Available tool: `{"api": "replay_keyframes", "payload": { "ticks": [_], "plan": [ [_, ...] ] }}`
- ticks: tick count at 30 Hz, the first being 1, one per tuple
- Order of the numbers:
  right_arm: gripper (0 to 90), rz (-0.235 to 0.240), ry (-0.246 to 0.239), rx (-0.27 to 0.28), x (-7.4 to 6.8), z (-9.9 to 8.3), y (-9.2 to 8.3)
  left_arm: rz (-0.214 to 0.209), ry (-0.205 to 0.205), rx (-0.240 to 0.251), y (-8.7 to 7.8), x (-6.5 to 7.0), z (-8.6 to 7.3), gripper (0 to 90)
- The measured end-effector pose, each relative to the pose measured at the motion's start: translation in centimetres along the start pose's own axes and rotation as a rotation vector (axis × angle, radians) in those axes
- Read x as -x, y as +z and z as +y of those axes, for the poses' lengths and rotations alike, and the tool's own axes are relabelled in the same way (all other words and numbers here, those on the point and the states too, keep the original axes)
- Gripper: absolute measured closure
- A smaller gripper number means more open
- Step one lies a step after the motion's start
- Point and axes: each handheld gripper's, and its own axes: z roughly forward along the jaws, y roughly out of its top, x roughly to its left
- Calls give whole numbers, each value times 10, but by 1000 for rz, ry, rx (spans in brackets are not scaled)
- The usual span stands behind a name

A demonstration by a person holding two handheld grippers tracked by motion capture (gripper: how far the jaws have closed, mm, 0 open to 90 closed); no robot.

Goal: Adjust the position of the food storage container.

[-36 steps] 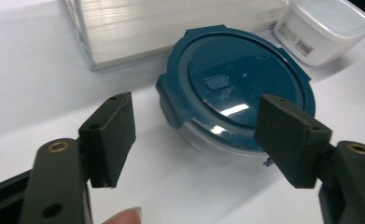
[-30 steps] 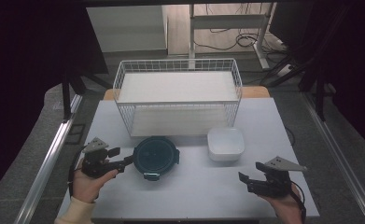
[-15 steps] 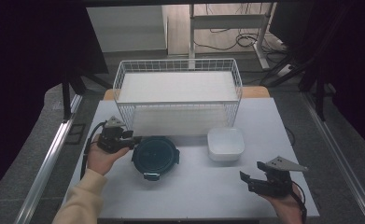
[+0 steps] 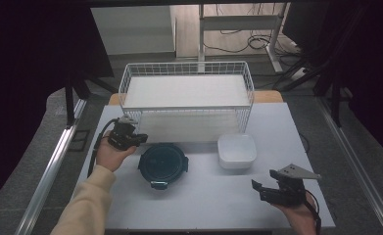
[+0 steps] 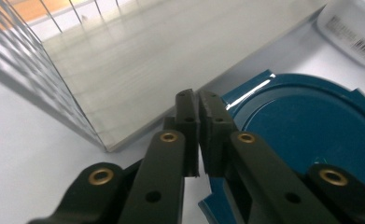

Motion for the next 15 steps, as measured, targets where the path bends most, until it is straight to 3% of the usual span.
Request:
{"api": "replay_keyframes", "payload": {
  "ticks": [5, 10, 15],
  "plan": [
    [223, -8, -4, -11, 1, -1, 2, 9, 43, -68, 21, 4, 1, 897],
    [221, -7, -24, -8, -1, -1, 2, 21, 40, -86, 30, 2, -2, 899],
    [220, 7, -9, 0, 2, 0, 1, 11, 43, -116, 37, 1, -2, 900]
  ]
}}
